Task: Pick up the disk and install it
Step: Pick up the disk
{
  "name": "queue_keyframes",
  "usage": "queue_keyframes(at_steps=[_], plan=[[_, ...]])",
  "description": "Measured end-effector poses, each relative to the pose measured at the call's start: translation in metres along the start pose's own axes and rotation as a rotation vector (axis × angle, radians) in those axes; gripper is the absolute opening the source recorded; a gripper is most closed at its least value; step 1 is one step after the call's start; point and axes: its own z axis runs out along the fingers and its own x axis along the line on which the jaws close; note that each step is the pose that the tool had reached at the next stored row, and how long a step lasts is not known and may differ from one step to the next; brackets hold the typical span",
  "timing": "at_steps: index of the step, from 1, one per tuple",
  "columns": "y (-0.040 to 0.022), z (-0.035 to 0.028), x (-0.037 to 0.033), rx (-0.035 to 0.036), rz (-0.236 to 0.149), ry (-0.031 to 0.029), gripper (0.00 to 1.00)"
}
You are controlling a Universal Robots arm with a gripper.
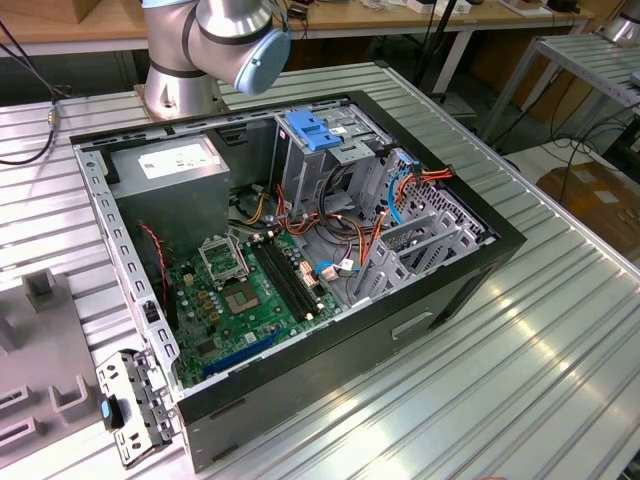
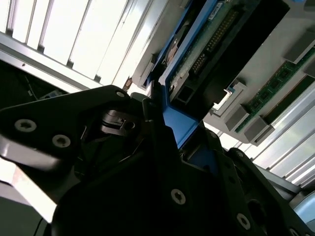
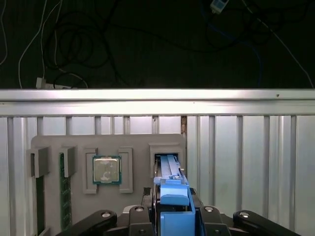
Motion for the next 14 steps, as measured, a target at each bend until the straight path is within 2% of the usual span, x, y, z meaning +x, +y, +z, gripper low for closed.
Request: queue_keyframes(at_steps=[2,14], plan=[[0.0,0.0,0.0,0.0001,0.021,0.0003,0.38],[0.0,0.0001,0.0001,0.0001,0.01,0.0001,0.38]])
